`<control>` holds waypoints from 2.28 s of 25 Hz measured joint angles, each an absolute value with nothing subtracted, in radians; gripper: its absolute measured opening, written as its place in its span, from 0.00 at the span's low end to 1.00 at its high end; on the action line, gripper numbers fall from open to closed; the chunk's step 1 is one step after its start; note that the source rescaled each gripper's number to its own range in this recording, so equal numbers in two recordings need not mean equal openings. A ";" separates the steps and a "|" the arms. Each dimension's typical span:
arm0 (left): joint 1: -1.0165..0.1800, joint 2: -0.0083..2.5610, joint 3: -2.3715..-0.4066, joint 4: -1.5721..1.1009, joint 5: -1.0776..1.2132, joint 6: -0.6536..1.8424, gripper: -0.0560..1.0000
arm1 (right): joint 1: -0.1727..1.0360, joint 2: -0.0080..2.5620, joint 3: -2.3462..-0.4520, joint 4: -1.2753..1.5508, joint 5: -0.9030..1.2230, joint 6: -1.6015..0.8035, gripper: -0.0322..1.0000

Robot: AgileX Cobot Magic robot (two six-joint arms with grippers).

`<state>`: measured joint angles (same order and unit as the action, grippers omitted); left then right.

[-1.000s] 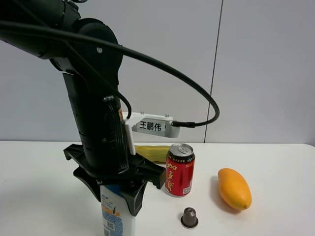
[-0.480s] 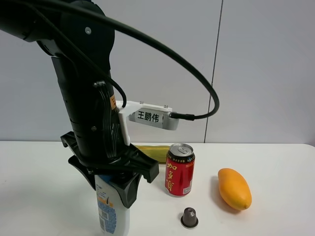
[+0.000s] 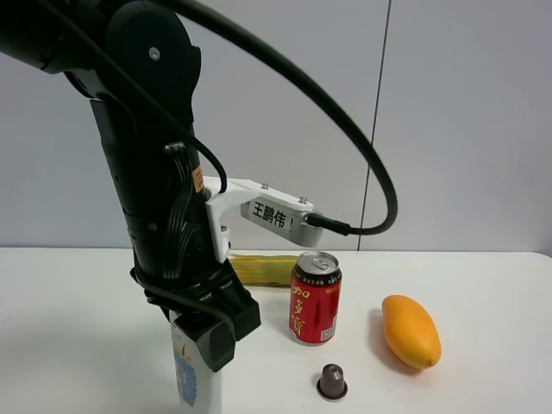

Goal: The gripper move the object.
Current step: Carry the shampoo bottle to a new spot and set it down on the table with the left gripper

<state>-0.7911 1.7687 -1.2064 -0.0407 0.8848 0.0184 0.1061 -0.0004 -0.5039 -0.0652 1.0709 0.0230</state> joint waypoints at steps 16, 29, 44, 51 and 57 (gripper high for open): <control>-0.787 1.755 -1.327 0.000 0.935 0.425 0.05 | 0.106 0.000 -0.504 -0.065 1.071 0.023 1.00; -0.723 1.755 -1.327 -0.017 0.900 0.654 0.05 | 0.106 0.000 -0.504 -0.065 1.071 0.023 1.00; -0.626 1.760 -1.332 -0.038 0.855 -0.008 0.05 | 0.106 0.000 -0.504 -0.065 1.071 0.023 1.00; -0.599 1.760 -1.336 -0.043 0.834 -0.541 0.05 | 0.106 0.000 -0.504 -0.065 1.071 0.023 1.00; -0.548 1.772 -1.336 -0.044 0.814 -0.598 0.05 | 0.106 0.000 -0.504 -0.065 1.071 0.023 1.00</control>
<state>-0.5477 1.7722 -1.3364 -0.0441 0.8142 -0.5976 0.1061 -0.0004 -0.5039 -0.0652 1.0709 0.0230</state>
